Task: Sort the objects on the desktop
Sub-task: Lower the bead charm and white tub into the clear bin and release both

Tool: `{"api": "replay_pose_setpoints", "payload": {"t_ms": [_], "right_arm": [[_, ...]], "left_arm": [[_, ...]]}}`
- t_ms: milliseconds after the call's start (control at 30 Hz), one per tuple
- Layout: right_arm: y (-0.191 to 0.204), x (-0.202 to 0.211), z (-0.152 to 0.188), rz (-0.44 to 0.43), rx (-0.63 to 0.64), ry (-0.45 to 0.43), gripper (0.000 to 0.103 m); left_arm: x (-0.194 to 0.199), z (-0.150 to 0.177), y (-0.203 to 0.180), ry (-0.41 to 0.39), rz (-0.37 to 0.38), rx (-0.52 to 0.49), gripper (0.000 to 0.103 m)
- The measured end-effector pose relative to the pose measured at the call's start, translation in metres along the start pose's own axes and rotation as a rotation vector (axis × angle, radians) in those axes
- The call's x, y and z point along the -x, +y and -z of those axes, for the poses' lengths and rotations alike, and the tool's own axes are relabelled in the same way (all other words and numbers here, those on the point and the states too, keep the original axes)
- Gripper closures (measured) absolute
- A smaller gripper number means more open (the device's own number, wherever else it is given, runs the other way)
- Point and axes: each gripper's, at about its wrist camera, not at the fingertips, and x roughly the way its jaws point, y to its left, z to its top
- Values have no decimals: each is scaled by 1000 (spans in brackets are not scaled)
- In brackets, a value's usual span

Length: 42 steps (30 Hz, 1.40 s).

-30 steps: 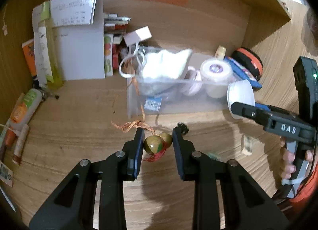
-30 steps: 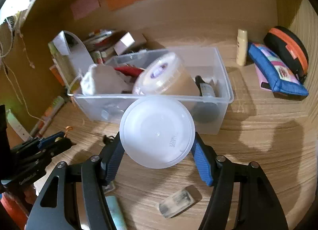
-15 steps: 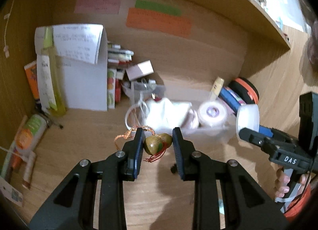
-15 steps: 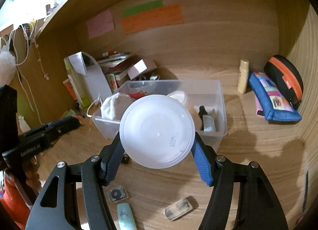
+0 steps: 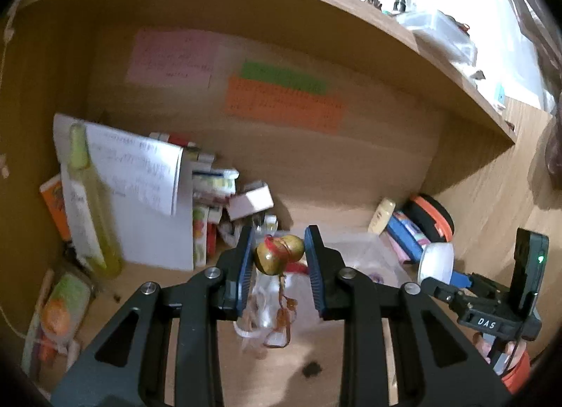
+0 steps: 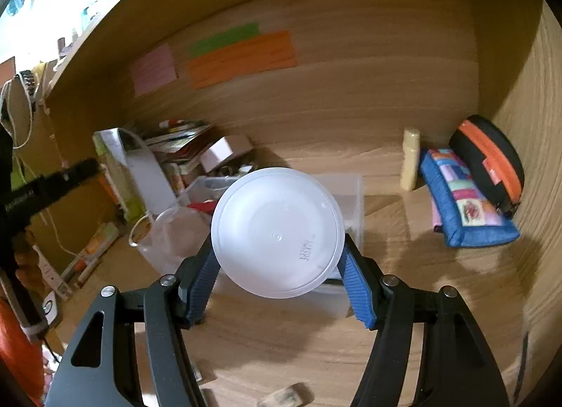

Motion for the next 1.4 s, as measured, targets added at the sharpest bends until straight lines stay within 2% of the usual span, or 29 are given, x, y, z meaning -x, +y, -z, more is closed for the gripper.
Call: {"api": "replay_pose_setpoints", "payload": {"t_ms": [333, 467, 633, 733, 833, 933, 1100, 1233, 1400], "right_arm": [[-25, -30, -23, 26, -25, 19, 41], [-35, -52, -27, 40, -35, 52, 41], [-43, -75, -27, 74, -18, 89, 41], [-44, -86, -27, 72, -4, 113, 41], [-41, -93, -28, 74, 10, 121, 41], [-38, -98, -31, 42, 20, 128, 41], [-33, -105, -31, 45, 53, 134, 43], [-30, -107, -30, 30, 66, 147, 44], [-22, -100, -26, 25, 77, 146, 44]], "left_arm": [[-52, -6, -5, 56, 41, 10, 74], [-75, 0, -3, 90, 46, 22, 74], [-108, 15, 5, 150, 7, -3, 74], [-120, 24, 11, 177, 26, 9, 74], [-126, 29, 12, 208, 52, 12, 74], [-130, 35, 10, 229, 70, 5, 74], [-133, 41, 6, 247, 70, -25, 74], [-136, 42, 10, 263, 65, -12, 64], [-135, 41, 8, 256, 57, -25, 60]]}}
